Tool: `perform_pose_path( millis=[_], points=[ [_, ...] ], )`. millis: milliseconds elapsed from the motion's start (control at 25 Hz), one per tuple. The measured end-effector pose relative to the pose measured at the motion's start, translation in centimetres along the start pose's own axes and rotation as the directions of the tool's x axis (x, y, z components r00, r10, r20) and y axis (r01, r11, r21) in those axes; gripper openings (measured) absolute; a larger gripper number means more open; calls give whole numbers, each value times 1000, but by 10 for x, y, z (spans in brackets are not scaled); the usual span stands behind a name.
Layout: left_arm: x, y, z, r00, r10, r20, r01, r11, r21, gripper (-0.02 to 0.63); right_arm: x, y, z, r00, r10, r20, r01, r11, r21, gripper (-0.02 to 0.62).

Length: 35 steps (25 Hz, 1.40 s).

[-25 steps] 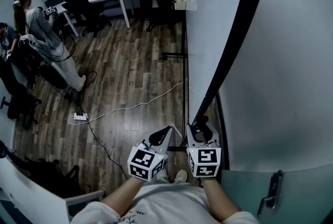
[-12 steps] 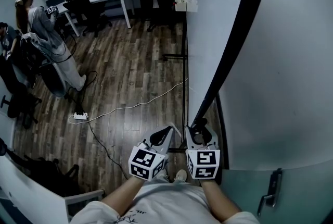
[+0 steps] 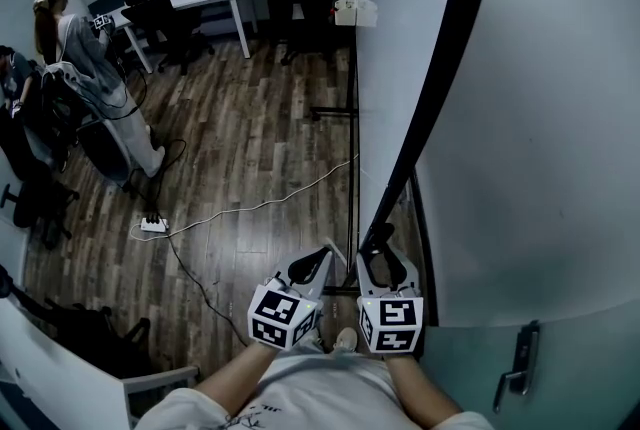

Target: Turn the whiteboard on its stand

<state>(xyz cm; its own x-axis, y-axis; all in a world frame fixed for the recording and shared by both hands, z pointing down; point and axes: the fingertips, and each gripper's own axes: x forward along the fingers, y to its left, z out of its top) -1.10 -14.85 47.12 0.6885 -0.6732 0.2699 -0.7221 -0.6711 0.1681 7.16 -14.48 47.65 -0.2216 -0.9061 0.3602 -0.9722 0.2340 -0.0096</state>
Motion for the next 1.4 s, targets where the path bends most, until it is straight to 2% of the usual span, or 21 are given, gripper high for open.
perform_pose_path(
  millis=[200, 600, 800, 1400],
  points=[
    [-2, -6, -2, 1000, -4, -3, 4, 1000, -5, 10, -10, 3, -5, 1000, 14, -11, -14, 1000, 12, 186],
    [-6, -16, -11, 1000, -26, -15, 26, 1000, -4, 10, -15, 8, -14, 1000, 10, -14, -10, 999, 33, 56],
    [-8, -21, -14, 1000, -28, -14, 28, 1000, -2, 9, -18, 9, -18, 1000, 23, -20, -22, 999, 40, 20],
    [-15, -23, -20, 1000, -7, -25, 7, 1000, -16, 9, -23, 17, -22, 997, 64, -34, -62, 997, 43, 6]
  ],
)
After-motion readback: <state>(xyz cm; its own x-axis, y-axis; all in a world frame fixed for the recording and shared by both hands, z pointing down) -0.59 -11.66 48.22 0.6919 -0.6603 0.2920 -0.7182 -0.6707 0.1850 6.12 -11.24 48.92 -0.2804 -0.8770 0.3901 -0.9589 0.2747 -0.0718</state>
